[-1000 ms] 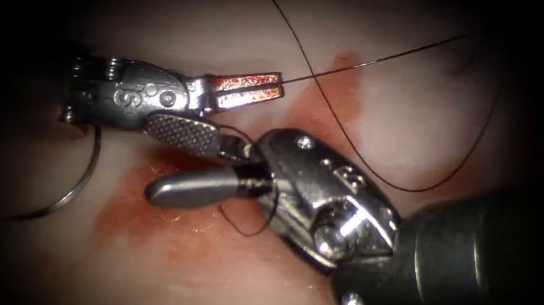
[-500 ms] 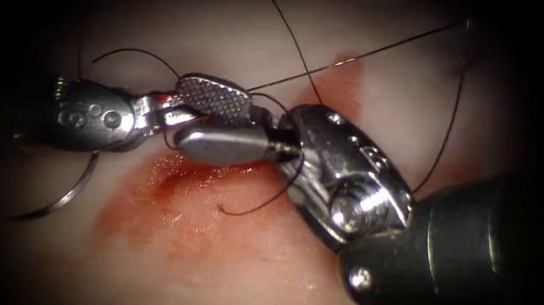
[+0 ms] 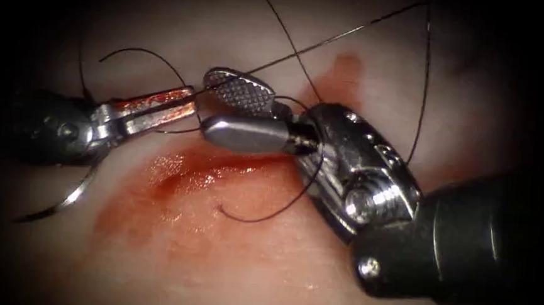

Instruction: Wound Closure

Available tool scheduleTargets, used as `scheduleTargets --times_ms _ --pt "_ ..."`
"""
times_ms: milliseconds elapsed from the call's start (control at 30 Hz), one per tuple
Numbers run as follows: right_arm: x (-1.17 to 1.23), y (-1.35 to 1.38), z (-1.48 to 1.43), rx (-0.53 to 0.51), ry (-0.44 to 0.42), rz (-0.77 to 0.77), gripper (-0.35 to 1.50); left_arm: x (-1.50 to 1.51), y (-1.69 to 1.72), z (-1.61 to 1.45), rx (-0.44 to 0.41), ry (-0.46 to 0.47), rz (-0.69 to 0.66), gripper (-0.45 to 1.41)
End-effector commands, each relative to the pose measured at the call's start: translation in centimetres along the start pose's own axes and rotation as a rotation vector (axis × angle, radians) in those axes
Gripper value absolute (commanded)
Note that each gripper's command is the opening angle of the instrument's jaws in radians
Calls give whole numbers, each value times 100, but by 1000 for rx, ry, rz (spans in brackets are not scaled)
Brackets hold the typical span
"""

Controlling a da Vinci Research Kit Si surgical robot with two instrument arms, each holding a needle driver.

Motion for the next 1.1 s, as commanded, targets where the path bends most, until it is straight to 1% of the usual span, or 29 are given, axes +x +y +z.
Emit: scheduleTargets --times_ms 33,200,333,467,767,900,967,1033,1100 --pt "-8 1 3 4 -2 2 42 -6 6 4 0 4 -6 -45" --pt "-8 1 3 3 -4 1 39 -2 19 -1 8 10 -23 -45" --pt "-10 3 1 -2 -22 -1 36 4 27 -7 7 38 -51 -45" --pt "-13 5 0 -9 -36 -5 36 6 33 -11 0 41 -55 -45" --pt "-18 7 10 -19 -42 -9 36 10 62 -6 -34 54 -66 -45" --pt "-27 8 22 -93 -104 -32 36 16 73 -1 -44 58 -68 -45" --pt "-35 10 25 -128 -153 -77 36 20 76 0 -47 59 -76 -45" --pt "-51 11 30 -170 -227 -120 34 30 78 2 -50 60 -84 -45" --pt "-61 11 33 -167 -258 -130 32 42 77 5 -55 61 -94 -45"
